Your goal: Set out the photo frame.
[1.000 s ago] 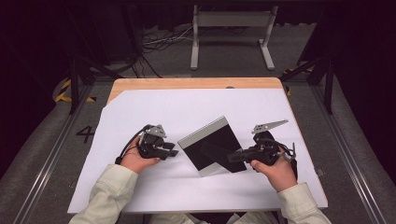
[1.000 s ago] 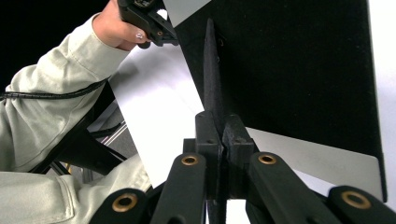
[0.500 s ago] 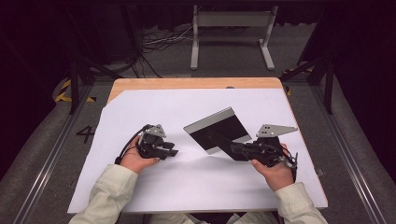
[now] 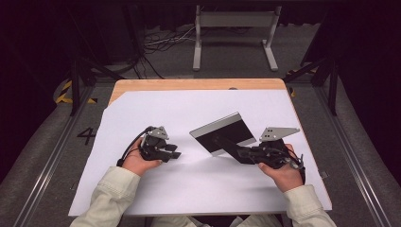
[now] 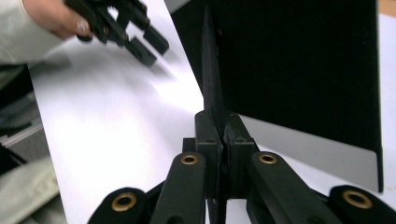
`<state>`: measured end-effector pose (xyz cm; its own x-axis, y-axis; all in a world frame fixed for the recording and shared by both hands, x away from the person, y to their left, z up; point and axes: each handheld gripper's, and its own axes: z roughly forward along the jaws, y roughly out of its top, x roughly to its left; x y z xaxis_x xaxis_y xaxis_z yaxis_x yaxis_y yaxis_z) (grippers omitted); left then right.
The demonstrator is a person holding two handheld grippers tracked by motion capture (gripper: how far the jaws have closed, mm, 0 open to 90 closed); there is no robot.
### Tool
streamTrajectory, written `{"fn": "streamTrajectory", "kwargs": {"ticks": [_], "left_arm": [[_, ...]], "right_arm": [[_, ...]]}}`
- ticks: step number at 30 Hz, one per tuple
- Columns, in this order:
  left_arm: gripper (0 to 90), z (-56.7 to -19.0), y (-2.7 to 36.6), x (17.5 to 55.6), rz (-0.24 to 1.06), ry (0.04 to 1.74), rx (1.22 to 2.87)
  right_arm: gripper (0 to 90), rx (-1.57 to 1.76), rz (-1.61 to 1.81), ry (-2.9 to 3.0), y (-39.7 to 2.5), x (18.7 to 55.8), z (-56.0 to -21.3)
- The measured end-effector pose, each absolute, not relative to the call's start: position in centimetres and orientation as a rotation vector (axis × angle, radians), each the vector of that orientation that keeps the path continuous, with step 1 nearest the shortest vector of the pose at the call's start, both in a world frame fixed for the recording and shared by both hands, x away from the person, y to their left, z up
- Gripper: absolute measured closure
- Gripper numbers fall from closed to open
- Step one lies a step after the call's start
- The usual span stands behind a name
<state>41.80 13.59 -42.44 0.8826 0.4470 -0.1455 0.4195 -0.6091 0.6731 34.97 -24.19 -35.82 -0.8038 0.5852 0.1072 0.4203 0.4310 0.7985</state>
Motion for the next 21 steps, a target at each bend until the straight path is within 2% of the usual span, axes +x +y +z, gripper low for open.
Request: {"fn": "streamTrajectory", "kwargs": {"ticks": [21], "left_arm": [[63.0, -42.33, 12.97, 42.09, 0.040, 0.600, 2.306]], "right_arm": [[87.1, 0.770, 1.007, 2.682, -24.41, 34.00, -36.43]]}}
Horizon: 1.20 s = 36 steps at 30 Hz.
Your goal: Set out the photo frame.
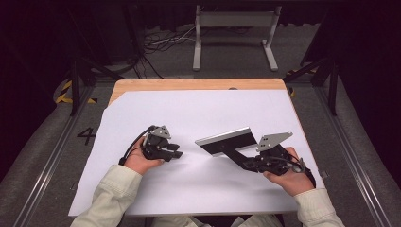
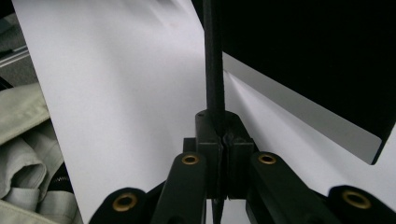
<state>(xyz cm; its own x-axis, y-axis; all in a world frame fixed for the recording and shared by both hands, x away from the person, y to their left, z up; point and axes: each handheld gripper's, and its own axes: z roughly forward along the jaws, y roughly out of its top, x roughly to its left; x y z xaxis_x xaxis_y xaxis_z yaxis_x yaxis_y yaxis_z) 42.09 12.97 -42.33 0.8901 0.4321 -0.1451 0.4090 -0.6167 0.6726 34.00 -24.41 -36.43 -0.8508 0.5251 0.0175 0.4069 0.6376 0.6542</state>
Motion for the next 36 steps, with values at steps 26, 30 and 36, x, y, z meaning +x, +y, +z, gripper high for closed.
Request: {"fn": "streamTrajectory", "kwargs": {"ticks": [26, 30, 36], "left_arm": [[62.7, -42.3, 12.2, 42.3, 0.029, 0.581, 2.315], [62.7, -42.3, 12.1, 42.3, 0.026, 0.582, 2.314], [62.7, -42.4, 12.0, 42.4, 0.019, 0.577, 2.315]], "right_arm": [[86.1, 0.638, 0.865, 2.745, -25.8, 34.0, -38.8], [85.8, 0.640, 0.840, 2.756, -25.9, 34.1, -39.2], [85.5, 0.658, 0.814, 2.770, -26.1, 34.1, -39.6]]}}
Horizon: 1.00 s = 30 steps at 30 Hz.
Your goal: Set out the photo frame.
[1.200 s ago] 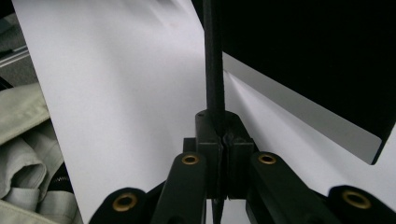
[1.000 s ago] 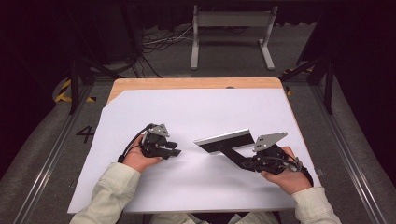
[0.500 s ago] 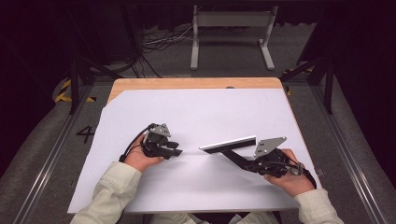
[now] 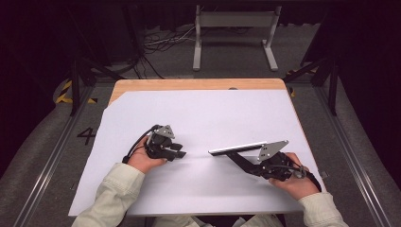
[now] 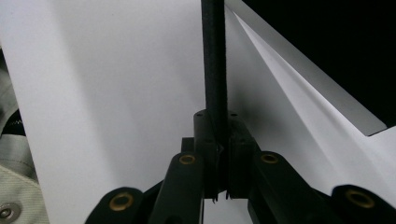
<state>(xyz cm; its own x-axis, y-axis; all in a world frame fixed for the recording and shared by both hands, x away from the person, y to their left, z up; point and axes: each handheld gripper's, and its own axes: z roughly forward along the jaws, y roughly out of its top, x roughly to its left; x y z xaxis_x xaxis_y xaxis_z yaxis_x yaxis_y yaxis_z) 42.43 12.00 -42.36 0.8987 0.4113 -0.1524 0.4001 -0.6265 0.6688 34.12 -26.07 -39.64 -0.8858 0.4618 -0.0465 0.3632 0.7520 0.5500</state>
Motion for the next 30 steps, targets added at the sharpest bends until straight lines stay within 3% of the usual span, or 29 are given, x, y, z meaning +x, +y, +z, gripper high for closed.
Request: {"fn": "streamTrajectory", "kwargs": {"ticks": [30], "left_arm": [[62.5, -42.40, 11.71, 42.46, 0.017, 0.567, 2.322]], "right_arm": [[76.3, 0.714, 0.700, 2.735, -26.46, 34.54, -40.62]]}}
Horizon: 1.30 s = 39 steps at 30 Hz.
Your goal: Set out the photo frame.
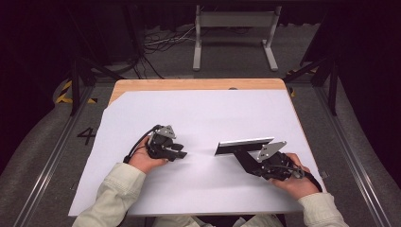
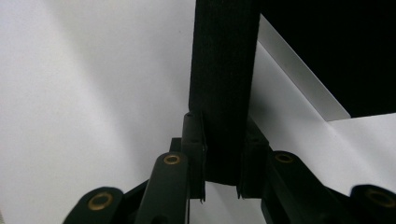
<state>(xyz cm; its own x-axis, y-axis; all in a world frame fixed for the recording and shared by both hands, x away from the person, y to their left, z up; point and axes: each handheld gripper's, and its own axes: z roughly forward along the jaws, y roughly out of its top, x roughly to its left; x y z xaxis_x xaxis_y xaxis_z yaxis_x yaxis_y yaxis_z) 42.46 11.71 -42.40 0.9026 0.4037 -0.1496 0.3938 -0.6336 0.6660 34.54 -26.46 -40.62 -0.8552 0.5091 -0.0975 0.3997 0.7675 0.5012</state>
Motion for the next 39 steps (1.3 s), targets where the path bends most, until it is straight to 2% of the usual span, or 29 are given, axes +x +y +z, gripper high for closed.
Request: {"fn": "streamTrajectory", "kwargs": {"ticks": [8, 25, 39], "left_arm": [[62.5, -42.4, 11.5, 42.5, 0.020, 0.568, 2.319], [67.1, -41.8, 11.3, 42.4, 0.076, 0.554, 2.265], [77.9, -41.9, 9.8, 42.2, 0.081, 0.565, 2.202]], "right_arm": [[69.0, 0.757, 0.732, 2.701, -27.0, 34.3, -39.6], [65.2, 0.745, 0.848, 2.609, -28.4, 33.0, -36.5], [63.7, 0.872, 0.980, 2.447, -31.8, 32.6, -35.1]]}}
